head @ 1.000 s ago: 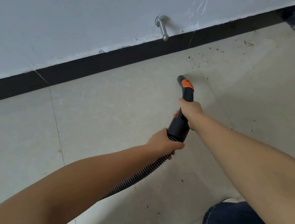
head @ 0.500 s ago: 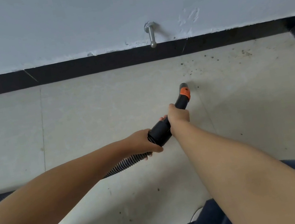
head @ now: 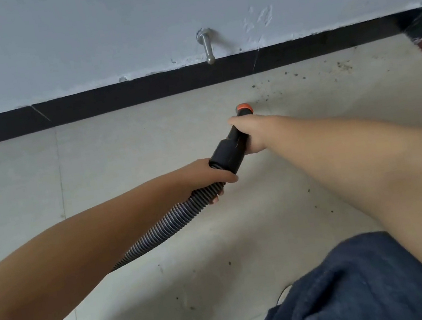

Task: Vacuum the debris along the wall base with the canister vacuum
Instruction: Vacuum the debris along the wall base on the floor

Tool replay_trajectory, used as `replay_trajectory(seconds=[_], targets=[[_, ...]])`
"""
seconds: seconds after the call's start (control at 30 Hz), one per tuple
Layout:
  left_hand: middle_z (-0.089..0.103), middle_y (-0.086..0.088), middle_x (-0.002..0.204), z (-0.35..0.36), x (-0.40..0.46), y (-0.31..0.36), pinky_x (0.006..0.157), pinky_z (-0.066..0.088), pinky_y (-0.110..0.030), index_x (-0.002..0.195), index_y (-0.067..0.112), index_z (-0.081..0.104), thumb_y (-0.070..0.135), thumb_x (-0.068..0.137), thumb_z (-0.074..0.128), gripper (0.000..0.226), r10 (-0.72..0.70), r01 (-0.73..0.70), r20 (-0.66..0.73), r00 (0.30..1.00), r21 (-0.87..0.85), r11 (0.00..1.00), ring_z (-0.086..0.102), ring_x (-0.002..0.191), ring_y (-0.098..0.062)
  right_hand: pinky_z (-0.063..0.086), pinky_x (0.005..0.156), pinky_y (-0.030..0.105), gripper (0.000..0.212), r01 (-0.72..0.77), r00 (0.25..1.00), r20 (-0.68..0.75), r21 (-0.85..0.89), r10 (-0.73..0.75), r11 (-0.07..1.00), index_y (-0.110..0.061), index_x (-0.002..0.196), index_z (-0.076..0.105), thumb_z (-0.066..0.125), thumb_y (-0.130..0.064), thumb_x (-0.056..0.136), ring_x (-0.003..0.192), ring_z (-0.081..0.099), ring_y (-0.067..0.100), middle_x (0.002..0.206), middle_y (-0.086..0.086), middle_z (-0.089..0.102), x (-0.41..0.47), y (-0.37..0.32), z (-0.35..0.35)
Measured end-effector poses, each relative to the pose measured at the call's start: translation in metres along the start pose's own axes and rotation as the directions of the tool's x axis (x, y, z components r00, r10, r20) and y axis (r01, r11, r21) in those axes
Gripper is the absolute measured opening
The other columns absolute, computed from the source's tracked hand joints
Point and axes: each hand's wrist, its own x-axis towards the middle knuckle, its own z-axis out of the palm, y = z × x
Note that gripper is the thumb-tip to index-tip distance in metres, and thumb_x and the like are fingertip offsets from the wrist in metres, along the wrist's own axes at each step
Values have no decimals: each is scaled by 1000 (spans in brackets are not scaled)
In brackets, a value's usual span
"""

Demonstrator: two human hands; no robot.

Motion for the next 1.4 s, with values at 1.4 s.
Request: replay_trajectory(seconds=[1.4], targets=[[66,-1,75,94,74,10,71,60,-37,103,19,50,28,75,71,36,61,-17,-218,974,195,981,65,63,-18,51,52,26,29,187,979,-139,300,-151,935,-12,113,47,51,-35,97,52,53,19,68,8,55,43,31,-78]])
